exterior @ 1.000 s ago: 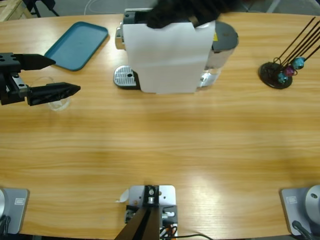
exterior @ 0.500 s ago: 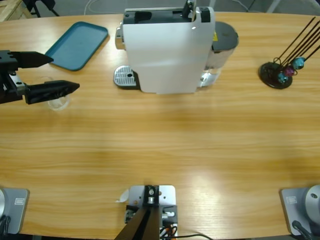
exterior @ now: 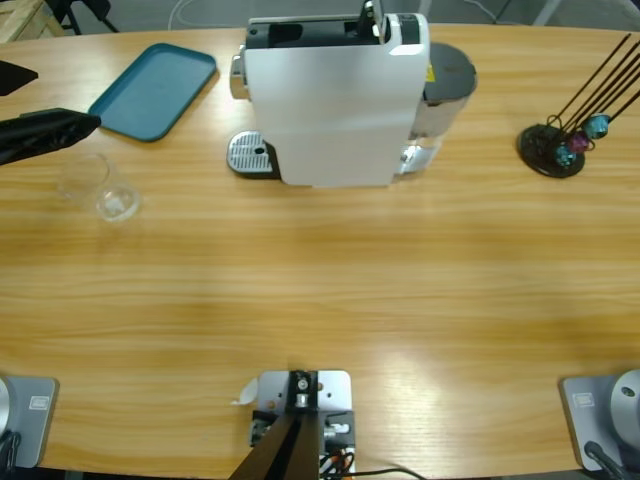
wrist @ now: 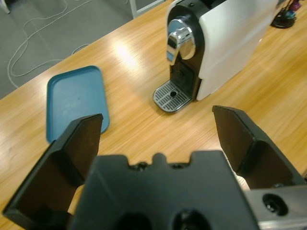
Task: Pour coffee
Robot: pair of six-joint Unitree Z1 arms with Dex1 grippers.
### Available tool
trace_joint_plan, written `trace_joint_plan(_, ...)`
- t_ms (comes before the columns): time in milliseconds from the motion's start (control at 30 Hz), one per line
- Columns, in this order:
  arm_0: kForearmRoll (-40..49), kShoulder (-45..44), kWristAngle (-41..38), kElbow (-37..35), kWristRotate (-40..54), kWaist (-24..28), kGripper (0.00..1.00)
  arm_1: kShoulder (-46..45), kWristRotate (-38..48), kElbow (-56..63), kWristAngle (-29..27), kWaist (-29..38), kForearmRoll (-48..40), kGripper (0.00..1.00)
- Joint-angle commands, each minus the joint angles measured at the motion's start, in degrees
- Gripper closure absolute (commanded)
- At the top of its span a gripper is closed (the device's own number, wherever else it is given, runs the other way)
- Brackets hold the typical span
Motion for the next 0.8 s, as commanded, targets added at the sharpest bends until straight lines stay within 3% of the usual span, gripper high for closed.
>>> trace_joint_plan(33,4.32,-2.02,1.42,-1.19,-0.63,0.54,0.0,8.91,-0.01,-0.22,2.23,2.81,-0.74,1.0)
trace_joint_plan(367,6.16,-0.51,1.42,-3.09,-0.7,0.54,0.0,13.41,-0.09,1.08,4.8,3.85,-3.57,1.0)
trace_joint_plan(567,6.09,-1.44,0.98,-3.0,-0.7,0.54,0.0,15.68,1.14,8.87,6.87,3.95,-9.23,1.0)
trace_joint_plan(800,6.0,-1.39,0.81,-3.0,-0.7,0.54,0.0,20.07,1.31,11.66,7.93,3.95,-8.21,1.0)
